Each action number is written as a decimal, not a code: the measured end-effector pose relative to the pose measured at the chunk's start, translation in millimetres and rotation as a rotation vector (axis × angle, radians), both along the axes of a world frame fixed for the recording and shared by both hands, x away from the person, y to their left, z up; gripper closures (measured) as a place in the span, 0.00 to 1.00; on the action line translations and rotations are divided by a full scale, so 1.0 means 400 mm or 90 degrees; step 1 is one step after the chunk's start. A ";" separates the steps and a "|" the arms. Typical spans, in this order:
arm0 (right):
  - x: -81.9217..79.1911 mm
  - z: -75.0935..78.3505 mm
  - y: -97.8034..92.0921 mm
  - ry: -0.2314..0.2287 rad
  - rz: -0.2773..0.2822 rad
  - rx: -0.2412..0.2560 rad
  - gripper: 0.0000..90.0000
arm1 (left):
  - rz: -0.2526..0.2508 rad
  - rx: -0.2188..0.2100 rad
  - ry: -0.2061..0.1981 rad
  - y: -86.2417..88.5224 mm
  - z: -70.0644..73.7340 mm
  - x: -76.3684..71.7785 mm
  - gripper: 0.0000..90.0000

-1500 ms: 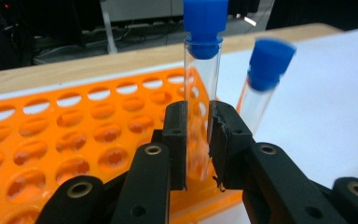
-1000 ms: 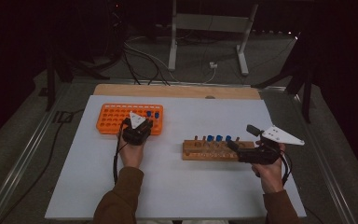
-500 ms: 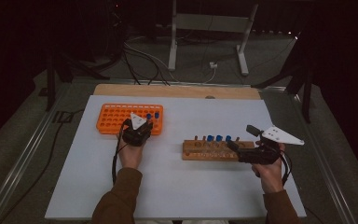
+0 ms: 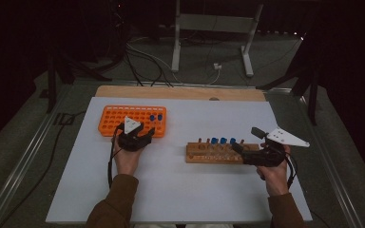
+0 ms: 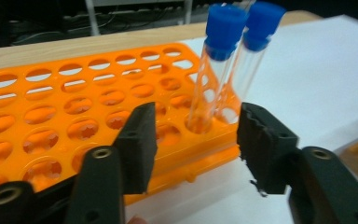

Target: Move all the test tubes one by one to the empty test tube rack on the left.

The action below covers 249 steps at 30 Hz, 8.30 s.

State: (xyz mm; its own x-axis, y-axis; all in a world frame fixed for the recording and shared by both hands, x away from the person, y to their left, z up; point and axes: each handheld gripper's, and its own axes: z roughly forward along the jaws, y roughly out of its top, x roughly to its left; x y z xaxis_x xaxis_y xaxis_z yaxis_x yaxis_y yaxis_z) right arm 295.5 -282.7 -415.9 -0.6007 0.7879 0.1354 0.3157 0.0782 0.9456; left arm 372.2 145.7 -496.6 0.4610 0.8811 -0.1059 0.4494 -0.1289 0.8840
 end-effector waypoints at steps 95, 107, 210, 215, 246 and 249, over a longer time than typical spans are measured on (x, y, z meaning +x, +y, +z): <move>0.007 -0.042 0.026 0.007 -0.017 -0.047 0.85 | -0.090 -0.087 -0.066 -0.043 0.117 -0.186 0.01; -0.014 -0.001 0.021 -0.023 -0.021 -0.030 0.85 | -0.107 -0.093 -0.066 -0.060 0.119 -0.191 0.01; -0.016 0.002 0.083 0.004 0.057 0.001 0.01 | -0.232 -0.010 -0.107 -0.250 0.136 -0.186 0.87; -0.014 -0.001 0.079 0.004 0.054 0.001 0.01 | -0.216 -0.005 -0.108 -0.228 0.136 -0.175 0.87; -0.012 -0.004 0.075 0.000 0.052 -0.003 0.01 | -0.110 0.010 -0.112 -0.108 0.135 -0.115 0.87; -0.012 -0.005 0.075 0.000 0.053 -0.003 0.01 | -0.099 0.011 -0.111 -0.096 0.134 -0.110 0.87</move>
